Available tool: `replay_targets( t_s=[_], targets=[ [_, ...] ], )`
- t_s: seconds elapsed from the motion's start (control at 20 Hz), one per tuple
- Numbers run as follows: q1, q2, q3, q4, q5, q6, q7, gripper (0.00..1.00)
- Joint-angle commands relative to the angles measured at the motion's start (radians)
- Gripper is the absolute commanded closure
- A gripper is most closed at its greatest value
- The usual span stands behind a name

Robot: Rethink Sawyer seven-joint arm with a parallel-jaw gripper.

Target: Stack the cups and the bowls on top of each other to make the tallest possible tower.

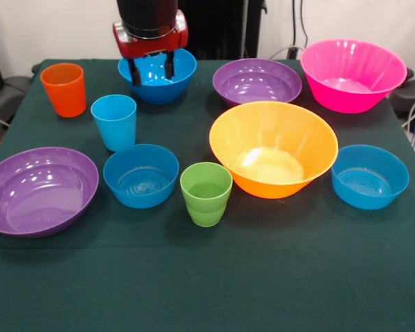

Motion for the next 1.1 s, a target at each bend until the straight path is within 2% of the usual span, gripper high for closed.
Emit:
replay_targets(
  t_s=[0.05,0.35,0.9,1.1],
  targets=[
    [0.001,-0.014,-0.047,0.028,-0.022,-0.095,0.047,0.0],
    [0.0,0.01,-0.04,0.022,-0.008,-0.089,0.021,0.0],
    [-0.008,0.08,-0.042,0.02,-0.043,-0.147,-0.008,0.0],
    [0.026,0.114,-0.08,-0.02,-0.109,-0.118,-0.019,0.0]
  ],
)
